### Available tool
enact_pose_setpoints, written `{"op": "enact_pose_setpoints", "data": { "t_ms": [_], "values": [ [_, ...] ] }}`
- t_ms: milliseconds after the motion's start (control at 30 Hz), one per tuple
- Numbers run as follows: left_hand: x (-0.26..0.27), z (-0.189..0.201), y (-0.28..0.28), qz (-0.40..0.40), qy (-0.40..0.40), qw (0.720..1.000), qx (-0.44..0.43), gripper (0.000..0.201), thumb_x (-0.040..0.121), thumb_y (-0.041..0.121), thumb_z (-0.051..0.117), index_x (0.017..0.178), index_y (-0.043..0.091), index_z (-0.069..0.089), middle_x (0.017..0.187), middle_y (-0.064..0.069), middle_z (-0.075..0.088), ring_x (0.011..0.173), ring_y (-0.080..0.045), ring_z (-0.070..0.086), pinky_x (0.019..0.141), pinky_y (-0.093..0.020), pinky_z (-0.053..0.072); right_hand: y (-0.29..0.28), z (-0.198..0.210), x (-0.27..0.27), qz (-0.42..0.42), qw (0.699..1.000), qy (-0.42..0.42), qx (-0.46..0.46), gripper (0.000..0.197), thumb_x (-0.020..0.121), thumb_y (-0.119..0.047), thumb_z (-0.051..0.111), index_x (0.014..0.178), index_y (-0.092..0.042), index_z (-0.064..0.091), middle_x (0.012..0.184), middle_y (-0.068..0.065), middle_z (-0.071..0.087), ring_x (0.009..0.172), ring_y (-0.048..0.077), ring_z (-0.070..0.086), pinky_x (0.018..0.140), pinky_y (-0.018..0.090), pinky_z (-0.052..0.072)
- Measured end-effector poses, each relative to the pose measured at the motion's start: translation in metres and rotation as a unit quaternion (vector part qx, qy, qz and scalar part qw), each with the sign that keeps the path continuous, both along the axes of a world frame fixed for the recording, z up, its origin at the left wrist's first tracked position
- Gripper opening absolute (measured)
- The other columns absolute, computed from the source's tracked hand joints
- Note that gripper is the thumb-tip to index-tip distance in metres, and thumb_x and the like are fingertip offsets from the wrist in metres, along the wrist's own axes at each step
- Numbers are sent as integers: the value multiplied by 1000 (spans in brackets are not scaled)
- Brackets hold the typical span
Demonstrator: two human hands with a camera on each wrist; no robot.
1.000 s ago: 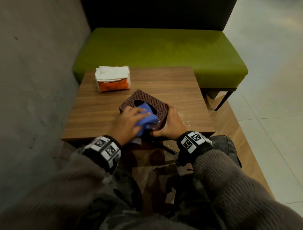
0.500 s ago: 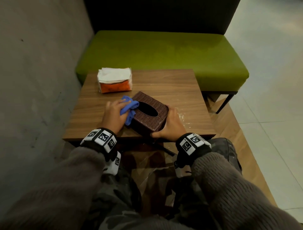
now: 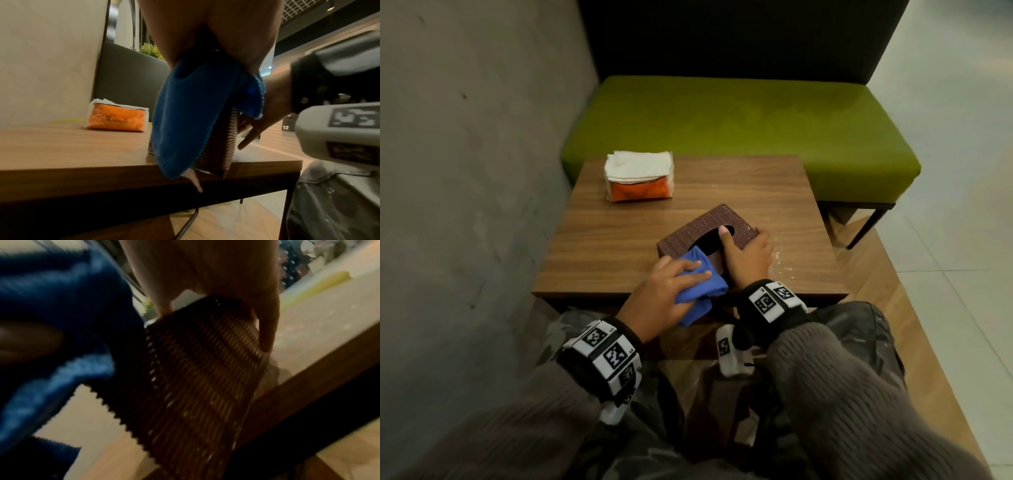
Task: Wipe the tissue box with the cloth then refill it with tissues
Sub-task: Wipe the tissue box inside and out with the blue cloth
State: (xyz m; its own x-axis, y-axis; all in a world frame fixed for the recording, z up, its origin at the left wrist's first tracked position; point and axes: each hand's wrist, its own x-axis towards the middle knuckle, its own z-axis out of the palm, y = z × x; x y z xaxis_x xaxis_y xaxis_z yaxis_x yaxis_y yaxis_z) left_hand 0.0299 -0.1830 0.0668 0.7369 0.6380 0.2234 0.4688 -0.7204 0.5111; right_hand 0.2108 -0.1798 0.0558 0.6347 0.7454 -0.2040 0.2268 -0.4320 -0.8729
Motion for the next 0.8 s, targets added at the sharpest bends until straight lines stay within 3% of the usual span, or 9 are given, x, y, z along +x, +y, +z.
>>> {"op": "enact_pose_setpoints", "data": {
  "t_ms": [100, 200, 267, 333, 400, 467, 567, 733, 800],
  "values": [
    [-6, 2, 13, -17, 16, 1000, 8, 44, 82, 23, 47, 124, 19, 60, 124, -4, 58, 104, -17, 45, 93, -18, 30, 5, -3, -3, 5, 999, -41, 7, 63, 96, -37, 55, 142, 1, 32, 141, 26, 37, 132, 40, 35, 105, 39, 29],
    [-2, 0, 41, 161, -33, 986, -12, 44, 82, 5, 60, 123, 19, 61, 125, -8, 57, 104, -28, 47, 94, -34, 39, 7, -3, 4, 29, 998, -62, -9, 60, 97, -37, 53, 139, 0, 34, 139, 23, 39, 130, 37, 38, 103, 41, 33],
    [11, 0, 38, 204, -43, 978, 8, 47, 77, -2, 64, 121, 16, 63, 123, -10, 59, 102, -31, 47, 91, -35, 41, 8, -2, 4, 23, 997, -73, -19, 59, 97, -37, 52, 139, 2, 33, 139, 23, 39, 130, 37, 37, 102, 42, 33],
    [21, -4, 12, 113, -16, 993, 36, 53, 74, -1, 65, 124, 16, 60, 126, -6, 58, 103, -24, 43, 88, -25, 36, 11, 1, 2, 10, 995, -89, -30, 58, 98, -34, 52, 138, 4, 33, 139, 25, 39, 130, 37, 37, 101, 42, 33],
    [14, -7, -2, 20, 3, 999, 51, 56, 74, 3, 63, 127, 17, 57, 129, -3, 56, 100, -16, 39, 85, -23, 36, 13, 0, 1, 10, 995, -96, -34, 58, 98, -33, 52, 137, 5, 33, 138, 26, 39, 129, 37, 37, 99, 41, 33],
    [2, -9, 17, 36, -2, 998, 53, 54, 76, 11, 55, 129, 20, 55, 128, -3, 57, 98, -18, 41, 84, -30, 42, 13, 0, 2, 20, 994, -101, -39, 59, 98, -34, 52, 138, 5, 32, 139, 25, 38, 130, 36, 36, 100, 41, 33],
    [-1, -11, 33, 150, -38, 987, 33, 48, 78, 17, 51, 126, 19, 58, 125, -6, 58, 97, -23, 43, 85, -44, 47, 12, 0, 3, 21, 993, -104, -46, 60, 98, -36, 51, 138, 4, 31, 139, 24, 37, 131, 36, 35, 100, 41, 34],
    [3, -15, -2, -52, 18, 996, 73, 59, 73, 12, 56, 131, 20, 53, 134, -2, 52, 97, -15, 39, 84, -29, 42, 15, 1, 5, 47, 992, -111, -43, 59, 96, -35, 53, 137, 3, 34, 138, 25, 40, 129, 37, 38, 101, 43, 35],
    [-6, -11, 20, -19, 9, 998, 57, 56, 76, 14, 54, 132, 22, 52, 133, -1, 54, 98, -15, 40, 85, -29, 42, 16, 1, 9, 65, 990, -116, -55, 58, 96, -36, 54, 136, 2, 34, 137, 25, 40, 129, 38, 39, 102, 43, 34]
  ]
}}
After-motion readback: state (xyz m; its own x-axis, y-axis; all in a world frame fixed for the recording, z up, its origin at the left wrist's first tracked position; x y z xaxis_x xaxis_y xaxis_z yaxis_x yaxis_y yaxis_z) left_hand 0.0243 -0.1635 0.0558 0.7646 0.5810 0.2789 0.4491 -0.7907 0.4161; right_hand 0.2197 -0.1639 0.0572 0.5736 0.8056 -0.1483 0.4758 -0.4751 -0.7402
